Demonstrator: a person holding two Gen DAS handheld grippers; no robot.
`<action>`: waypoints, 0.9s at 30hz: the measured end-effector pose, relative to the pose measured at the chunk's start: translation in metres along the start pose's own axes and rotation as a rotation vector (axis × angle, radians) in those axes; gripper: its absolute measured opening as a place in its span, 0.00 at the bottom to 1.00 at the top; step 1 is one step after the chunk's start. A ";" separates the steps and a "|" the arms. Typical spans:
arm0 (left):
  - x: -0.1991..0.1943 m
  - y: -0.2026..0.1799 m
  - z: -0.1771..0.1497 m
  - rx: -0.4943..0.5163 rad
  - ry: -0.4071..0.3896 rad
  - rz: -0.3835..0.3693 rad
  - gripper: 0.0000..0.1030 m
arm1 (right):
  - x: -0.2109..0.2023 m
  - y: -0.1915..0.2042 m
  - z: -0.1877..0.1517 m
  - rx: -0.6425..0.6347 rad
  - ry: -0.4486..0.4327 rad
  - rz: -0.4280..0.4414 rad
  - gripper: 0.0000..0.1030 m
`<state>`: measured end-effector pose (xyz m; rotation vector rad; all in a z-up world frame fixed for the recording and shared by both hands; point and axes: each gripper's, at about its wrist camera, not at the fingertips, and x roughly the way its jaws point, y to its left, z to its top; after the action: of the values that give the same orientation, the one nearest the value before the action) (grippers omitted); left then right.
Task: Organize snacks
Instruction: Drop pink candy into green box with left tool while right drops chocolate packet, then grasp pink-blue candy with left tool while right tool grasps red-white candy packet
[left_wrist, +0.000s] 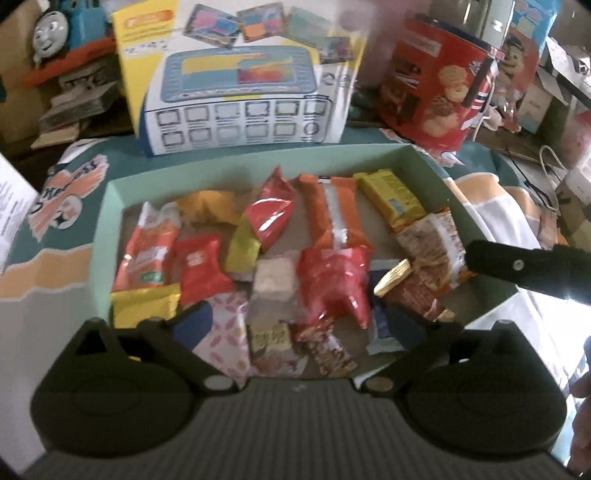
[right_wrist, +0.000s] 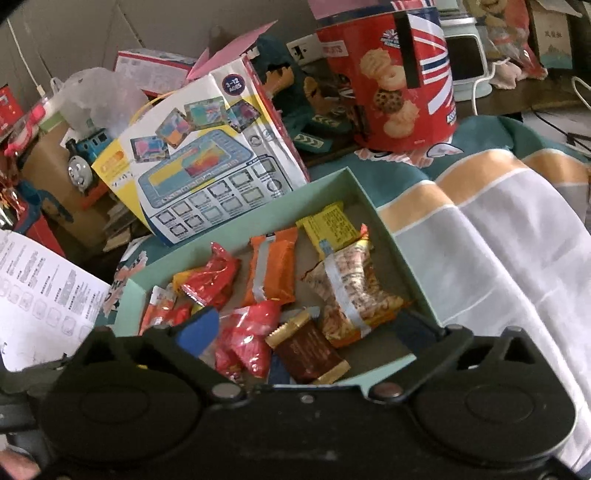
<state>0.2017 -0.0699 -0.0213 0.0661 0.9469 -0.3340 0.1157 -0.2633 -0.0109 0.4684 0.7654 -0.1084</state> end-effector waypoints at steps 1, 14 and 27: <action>-0.003 0.001 -0.002 0.002 -0.001 0.003 1.00 | -0.003 0.000 -0.002 0.010 -0.002 0.002 1.00; -0.048 0.000 -0.047 0.038 0.004 0.012 1.00 | -0.045 -0.003 -0.040 0.032 0.021 -0.006 1.00; -0.071 0.021 -0.126 0.038 0.068 0.060 1.00 | -0.079 0.003 -0.102 -0.011 0.093 -0.001 1.00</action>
<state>0.0714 -0.0068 -0.0397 0.1408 1.0037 -0.2959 -0.0058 -0.2212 -0.0193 0.4649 0.8569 -0.0838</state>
